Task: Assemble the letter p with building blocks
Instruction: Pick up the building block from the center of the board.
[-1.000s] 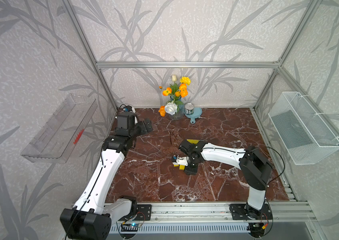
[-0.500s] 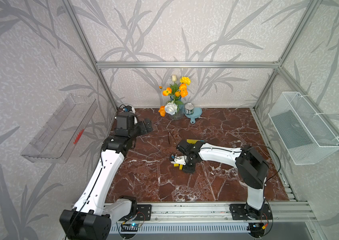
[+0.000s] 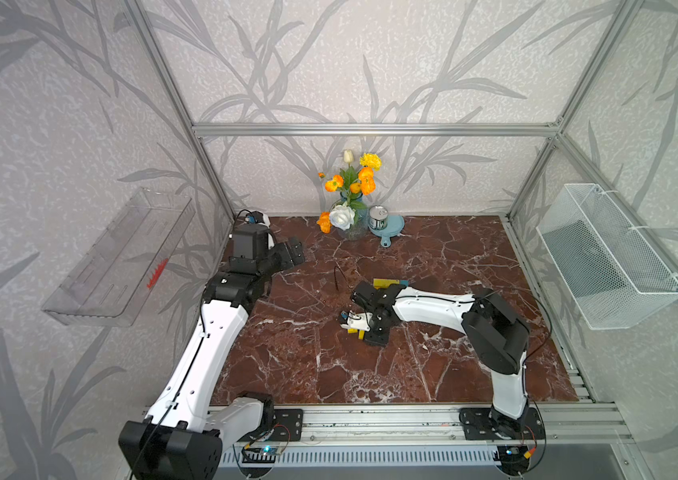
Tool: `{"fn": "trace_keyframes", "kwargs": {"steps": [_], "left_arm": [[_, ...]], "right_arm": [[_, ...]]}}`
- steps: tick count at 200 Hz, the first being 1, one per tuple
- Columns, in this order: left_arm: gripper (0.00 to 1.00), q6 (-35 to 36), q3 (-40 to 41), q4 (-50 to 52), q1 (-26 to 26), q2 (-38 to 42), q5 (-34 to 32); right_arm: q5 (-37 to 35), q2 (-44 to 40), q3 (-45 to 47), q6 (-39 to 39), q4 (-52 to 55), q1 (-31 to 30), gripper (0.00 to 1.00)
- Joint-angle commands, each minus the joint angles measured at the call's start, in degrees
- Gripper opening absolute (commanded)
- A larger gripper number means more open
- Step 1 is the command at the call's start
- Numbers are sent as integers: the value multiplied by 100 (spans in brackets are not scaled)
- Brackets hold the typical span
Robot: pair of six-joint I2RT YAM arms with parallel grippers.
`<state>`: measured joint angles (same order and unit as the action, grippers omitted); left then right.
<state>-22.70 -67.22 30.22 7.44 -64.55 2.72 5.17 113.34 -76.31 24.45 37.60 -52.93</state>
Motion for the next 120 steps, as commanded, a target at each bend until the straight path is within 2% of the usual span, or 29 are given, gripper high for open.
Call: {"fn": "trace_keyframes", "kwargs": {"steps": [1, 27, 67, 95, 107, 120], "left_arm": [[100, 46, 83, 55, -23, 127, 35], [100, 46, 104, 35, -24, 127, 44], [100, 46, 104, 28, -32, 178, 28], [100, 46, 87, 28, -41, 205, 43], [100, 53, 60, 32, -41, 231, 45], [100, 51, 23, 32, -50, 263, 36]], "right_arm": [[-60, 41, -72, -53, 125, 2, 45], [-236, 69, -161, -295, 225, 3, 33], [-586, -31, -332, -1103, 433, -60, 18], [-446, -214, -340, -2043, 451, -69, 8], [-323, -234, -325, -2542, 442, -92, 0], [-306, -270, -291, -2998, 433, -173, 0]]}}
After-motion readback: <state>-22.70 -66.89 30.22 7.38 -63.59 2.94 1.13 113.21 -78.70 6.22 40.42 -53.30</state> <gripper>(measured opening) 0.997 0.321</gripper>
